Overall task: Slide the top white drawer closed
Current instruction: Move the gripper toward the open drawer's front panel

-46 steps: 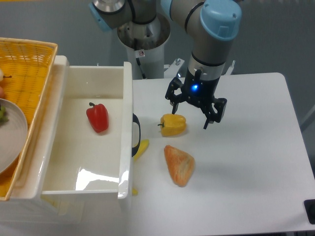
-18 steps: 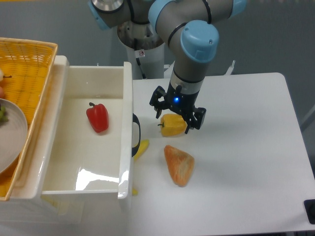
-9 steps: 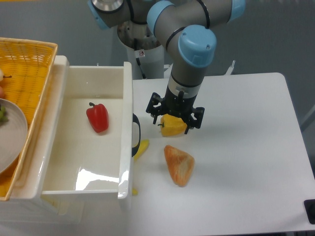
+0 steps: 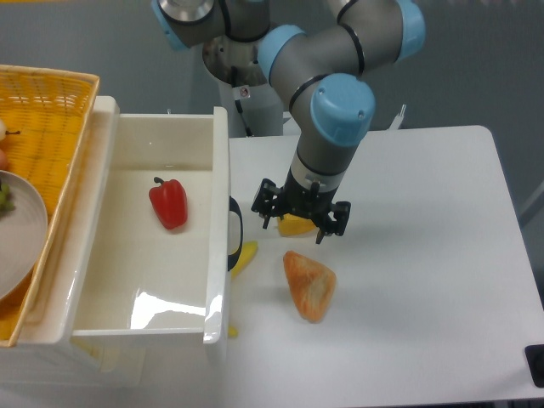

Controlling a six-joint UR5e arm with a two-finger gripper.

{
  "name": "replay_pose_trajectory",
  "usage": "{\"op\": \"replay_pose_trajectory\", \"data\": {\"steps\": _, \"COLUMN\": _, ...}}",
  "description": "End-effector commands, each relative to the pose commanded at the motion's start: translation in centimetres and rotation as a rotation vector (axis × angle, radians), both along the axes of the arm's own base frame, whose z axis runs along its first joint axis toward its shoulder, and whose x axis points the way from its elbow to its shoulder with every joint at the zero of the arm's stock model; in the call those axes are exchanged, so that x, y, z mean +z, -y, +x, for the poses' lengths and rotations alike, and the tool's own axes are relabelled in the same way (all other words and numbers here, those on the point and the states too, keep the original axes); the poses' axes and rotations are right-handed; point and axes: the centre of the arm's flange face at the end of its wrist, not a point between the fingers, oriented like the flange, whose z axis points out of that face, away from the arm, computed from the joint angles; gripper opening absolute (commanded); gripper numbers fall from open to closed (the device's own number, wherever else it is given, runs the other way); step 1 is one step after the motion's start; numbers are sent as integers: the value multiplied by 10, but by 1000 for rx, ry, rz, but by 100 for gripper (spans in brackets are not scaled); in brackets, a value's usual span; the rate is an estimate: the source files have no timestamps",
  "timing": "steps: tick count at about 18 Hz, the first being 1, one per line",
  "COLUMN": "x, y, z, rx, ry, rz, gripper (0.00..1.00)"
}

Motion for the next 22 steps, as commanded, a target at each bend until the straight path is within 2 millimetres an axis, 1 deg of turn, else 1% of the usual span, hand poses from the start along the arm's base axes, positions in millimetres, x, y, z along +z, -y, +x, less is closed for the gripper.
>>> {"op": "replay_pose_trajectory", "data": {"steps": 4, "x": -11, "y": -7, "z": -9, "rx": 63, "ry": 13, "rz": -15, "gripper": 100}}
{"op": "replay_pose_trajectory", "data": {"steps": 5, "x": -12, "y": -7, "z": -10, "rx": 69, "ry": 8, "rz": -13, "gripper": 100}}
{"op": "replay_pose_trajectory", "data": {"steps": 11, "x": -32, "y": -10, "z": -16, "rx": 79, "ry": 33, "rz": -34, "gripper": 100}}
{"op": "replay_pose_trajectory", "data": {"steps": 15, "x": -45, "y": -12, "z": -17, "rx": 78, "ry": 50, "rz": -45, "gripper": 100}}
{"op": "replay_pose_trajectory", "data": {"steps": 19, "x": -47, "y": -12, "z": -17, "rx": 78, "ry": 56, "rz": -45, "gripper": 100}}
{"op": "replay_pose_trajectory", "data": {"steps": 22, "x": -57, "y": -14, "z": -18, "rx": 76, "ry": 68, "rz": -57, "gripper": 100}}
